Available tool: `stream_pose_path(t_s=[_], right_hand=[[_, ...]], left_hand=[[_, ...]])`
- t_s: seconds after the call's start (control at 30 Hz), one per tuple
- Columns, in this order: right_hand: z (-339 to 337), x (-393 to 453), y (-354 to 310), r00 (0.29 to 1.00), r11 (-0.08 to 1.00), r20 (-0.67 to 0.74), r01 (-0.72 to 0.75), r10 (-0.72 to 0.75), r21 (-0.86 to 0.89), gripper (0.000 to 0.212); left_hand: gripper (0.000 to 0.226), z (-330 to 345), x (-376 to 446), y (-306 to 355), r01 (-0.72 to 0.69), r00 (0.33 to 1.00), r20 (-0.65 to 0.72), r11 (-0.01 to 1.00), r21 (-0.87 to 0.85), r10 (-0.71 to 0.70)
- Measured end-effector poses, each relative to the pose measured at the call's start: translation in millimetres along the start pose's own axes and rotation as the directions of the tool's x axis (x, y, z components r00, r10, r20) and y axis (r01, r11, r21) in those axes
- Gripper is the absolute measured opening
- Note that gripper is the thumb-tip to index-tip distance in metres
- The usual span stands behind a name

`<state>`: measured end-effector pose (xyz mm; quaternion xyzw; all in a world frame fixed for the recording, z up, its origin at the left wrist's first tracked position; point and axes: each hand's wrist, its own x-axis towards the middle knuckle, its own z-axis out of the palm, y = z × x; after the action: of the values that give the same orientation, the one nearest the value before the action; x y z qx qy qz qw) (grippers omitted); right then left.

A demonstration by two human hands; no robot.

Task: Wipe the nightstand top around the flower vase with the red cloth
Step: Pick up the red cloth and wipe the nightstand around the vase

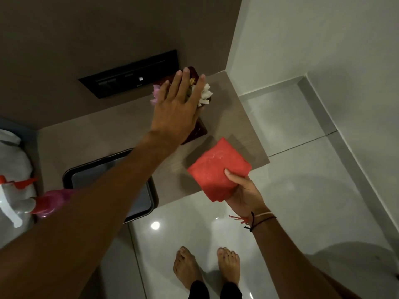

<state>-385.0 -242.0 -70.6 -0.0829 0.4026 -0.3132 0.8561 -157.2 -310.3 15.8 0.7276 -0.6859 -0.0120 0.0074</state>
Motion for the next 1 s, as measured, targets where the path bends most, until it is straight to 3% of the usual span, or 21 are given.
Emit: stream_pose_path(t_s=[0.2, 0.27, 0.33, 0.43, 0.5, 0.53, 0.63, 0.83, 0.93, 1.0], right_hand=[[23, 8, 11, 0.984, 0.992, -0.13, 0.123, -0.125, -0.022, 0.067], [41, 18, 13, 0.957, 0.972, -0.174, 0.23, -0.233, -0.04, 0.062], [65, 27, 16, 0.881, 0.9, -0.214, 0.38, -0.422, -0.212, 0.049], [98, 50, 20, 0.653, 0.567, -0.126, 0.527, -0.747, -0.634, 0.059], [113, 74, 21, 0.524, 0.261, 0.049, 0.501, -0.85, -0.825, 0.072], [120, 87, 22, 0.517, 0.098, 0.159, 0.435, -0.841, -0.895, 0.073], [126, 119, 29, 0.622, -0.341, 0.4, 0.218, -0.673, -0.914, 0.07], [68, 128, 46, 0.724, -0.718, 0.504, 0.018, -0.471, -0.696, 0.066], [38, 102, 50, 0.685, -0.786, 0.562, -0.025, -0.464, -0.618, 0.051], [25, 85, 52, 0.684, -0.762, 0.57, 0.03, -0.456, -0.646, 0.049]], left_hand=[[0.066, -24, 39, -38, -0.028, 0.991, 0.127, 0.996, -0.083, 0.038], [0.067, -30, 53, -50, -0.025, 0.985, 0.166, 0.993, -0.116, 0.044], [0.067, -33, 61, -57, -0.034, 0.978, 0.198, 0.989, -0.145, 0.062], [0.068, -32, 66, -64, -0.067, 0.975, 0.2, 0.983, -0.17, 0.101], [0.067, -30, 67, -66, -0.087, 0.974, 0.193, 0.98, -0.179, 0.122], [0.067, -29, 68, -67, -0.093, 0.974, 0.187, 0.979, -0.182, 0.127], [0.067, -26, 71, -71, -0.106, 0.975, 0.173, 0.976, -0.189, 0.139], [0.064, -27, 75, -75, -0.119, 0.972, 0.177, 0.976, -0.184, 0.152], [0.066, -27, 72, -73, -0.149, 0.97, 0.168, 0.977, -0.155, 0.174], [0.066, -28, 69, -70, -0.153, 0.968, 0.174, 0.977, -0.151, 0.179]])
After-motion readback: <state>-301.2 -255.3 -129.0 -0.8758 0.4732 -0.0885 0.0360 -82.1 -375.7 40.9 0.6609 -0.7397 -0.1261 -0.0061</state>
